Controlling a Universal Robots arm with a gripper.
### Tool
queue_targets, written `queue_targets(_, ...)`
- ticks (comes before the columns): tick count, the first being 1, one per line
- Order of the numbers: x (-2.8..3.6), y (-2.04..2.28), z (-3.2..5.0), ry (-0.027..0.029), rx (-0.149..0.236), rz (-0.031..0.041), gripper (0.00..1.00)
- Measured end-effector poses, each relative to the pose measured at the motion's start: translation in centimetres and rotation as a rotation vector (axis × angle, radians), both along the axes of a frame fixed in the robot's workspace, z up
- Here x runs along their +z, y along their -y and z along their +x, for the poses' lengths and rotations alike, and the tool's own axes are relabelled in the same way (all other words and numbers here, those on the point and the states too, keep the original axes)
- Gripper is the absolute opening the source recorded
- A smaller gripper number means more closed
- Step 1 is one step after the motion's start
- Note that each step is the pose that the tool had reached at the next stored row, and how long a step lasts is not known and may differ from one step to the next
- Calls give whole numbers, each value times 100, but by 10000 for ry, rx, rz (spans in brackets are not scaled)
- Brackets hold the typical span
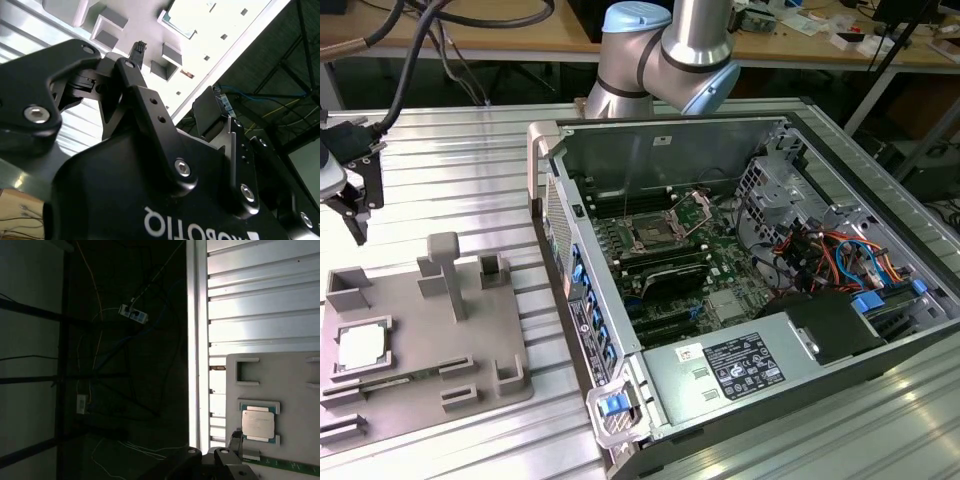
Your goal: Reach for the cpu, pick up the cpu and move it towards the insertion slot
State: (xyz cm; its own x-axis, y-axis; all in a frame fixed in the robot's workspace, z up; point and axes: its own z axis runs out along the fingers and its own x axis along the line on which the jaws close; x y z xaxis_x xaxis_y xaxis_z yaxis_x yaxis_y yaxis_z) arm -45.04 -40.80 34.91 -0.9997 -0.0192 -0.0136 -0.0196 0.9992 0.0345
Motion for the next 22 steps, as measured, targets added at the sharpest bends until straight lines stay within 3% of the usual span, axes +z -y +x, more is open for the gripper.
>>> queue_targets(2,-62,53,0,-54,0,-1,66)
queue_targets(5,-117,142,0,-75,6,1,66)
queue_targets(8,-169,204,0,-86,8,3,66)
queue_targets(22,-175,219,1,-86,12,4,66)
